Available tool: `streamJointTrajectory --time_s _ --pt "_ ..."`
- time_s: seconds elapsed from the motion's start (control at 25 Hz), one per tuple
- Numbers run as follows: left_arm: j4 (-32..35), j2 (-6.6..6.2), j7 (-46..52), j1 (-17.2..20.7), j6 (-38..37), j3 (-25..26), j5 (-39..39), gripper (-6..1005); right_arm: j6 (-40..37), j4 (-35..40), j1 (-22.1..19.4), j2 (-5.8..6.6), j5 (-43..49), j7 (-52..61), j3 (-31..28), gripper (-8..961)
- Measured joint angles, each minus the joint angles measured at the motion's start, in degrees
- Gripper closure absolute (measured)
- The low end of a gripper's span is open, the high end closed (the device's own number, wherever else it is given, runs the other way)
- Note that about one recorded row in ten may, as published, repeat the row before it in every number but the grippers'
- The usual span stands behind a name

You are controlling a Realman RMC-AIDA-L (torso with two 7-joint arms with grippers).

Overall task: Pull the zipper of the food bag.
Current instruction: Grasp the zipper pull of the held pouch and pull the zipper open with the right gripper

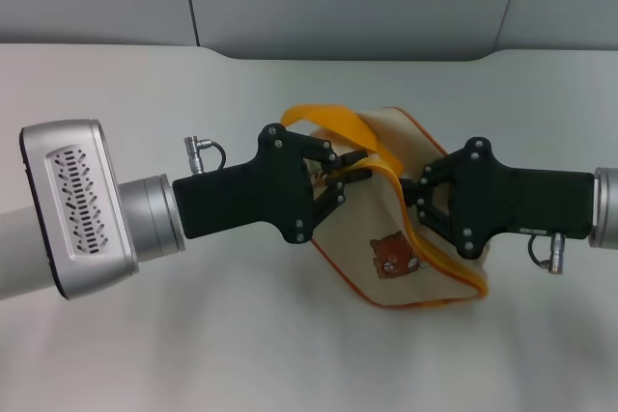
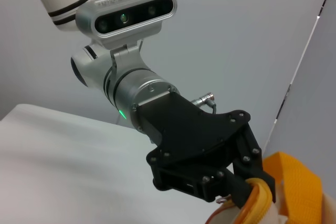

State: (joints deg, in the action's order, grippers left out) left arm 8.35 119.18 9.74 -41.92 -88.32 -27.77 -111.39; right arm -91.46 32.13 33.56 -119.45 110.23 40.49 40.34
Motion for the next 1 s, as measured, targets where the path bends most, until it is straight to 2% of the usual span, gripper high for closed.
streamJointTrajectory --time_s 0.24,0.36,0.6,0.72,0.88,1.0 --pt "-0.01 0.01 0.04 0.0 0.29 0.05 0.14 914 0.07 -0.82 0.84 0.15 0.38 -0.61 0.42 914" --pt "0.02 0.01 0.44 0.1 0.31 0.28 0.1 913 0.07 -0.26 0.78 0.35 0.36 -0.64 2.49 933" --pt "0.27 -0.01 1.92 0.54 0.93 1.85 0.1 913 -0.95 4.41 -0.54 0.47 4.36 2.38 5.44 952" --pt "0.1 -0.06 3.05 1.08 2.5 4.83 0.16 913 -4.54 9.53 -2.3 0.51 14.26 9.15 5.07 952" --pt "0.2 -0.1 5.04 1.31 3.73 6.38 0.19 913 -6.76 11.95 -4.14 0.53 17.77 11.89 3.9 952" --pt "0.42 -0.14 6.37 1.64 4.46 6.8 0.24 913 -7.44 12.68 -5.66 0.54 17.62 13.15 0.55 952"
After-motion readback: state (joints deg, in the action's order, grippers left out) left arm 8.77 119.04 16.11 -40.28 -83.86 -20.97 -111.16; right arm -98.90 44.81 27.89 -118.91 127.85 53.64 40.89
